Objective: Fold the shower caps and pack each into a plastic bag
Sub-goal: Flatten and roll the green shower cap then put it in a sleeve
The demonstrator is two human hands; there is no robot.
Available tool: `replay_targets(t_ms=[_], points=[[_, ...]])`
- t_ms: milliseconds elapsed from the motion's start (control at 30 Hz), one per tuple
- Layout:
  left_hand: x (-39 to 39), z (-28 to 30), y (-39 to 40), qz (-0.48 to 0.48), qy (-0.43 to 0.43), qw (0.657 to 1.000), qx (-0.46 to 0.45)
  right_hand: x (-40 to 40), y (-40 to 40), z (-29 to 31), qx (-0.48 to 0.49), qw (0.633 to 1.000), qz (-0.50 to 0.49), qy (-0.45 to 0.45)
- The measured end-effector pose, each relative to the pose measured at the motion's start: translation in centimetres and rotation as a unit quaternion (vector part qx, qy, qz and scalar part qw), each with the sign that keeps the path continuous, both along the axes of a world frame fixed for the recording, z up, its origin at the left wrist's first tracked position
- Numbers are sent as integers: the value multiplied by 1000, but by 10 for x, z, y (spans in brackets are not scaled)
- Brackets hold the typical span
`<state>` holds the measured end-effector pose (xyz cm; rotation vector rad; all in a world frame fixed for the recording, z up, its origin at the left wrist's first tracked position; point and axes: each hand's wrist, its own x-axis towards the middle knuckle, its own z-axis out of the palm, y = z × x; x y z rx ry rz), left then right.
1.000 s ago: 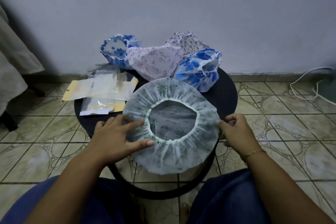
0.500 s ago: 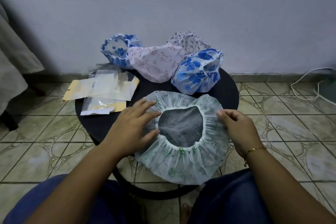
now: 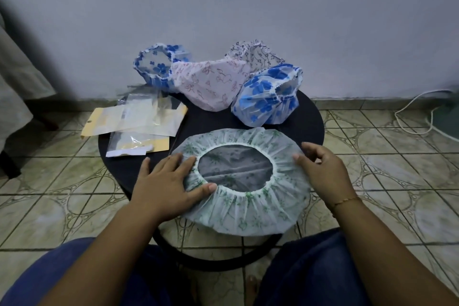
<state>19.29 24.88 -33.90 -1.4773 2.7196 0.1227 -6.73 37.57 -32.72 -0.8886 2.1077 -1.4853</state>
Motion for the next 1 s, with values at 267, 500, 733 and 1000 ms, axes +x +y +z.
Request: replay_targets(t_ms=[267,500,733,1000], points=[[8,15,9,-6,72,989,-130,0,5,-3,86,992,4,-96],[-1,6,3,-80,206,972,-77,3,10,4,103,977,48,-181],[-1,-4,-6,-85,-1,994,74,1,9,1,46,969,3,-242],[3,-2,0,-55,-8,997,62,2,12,4,84,970,38,-224]])
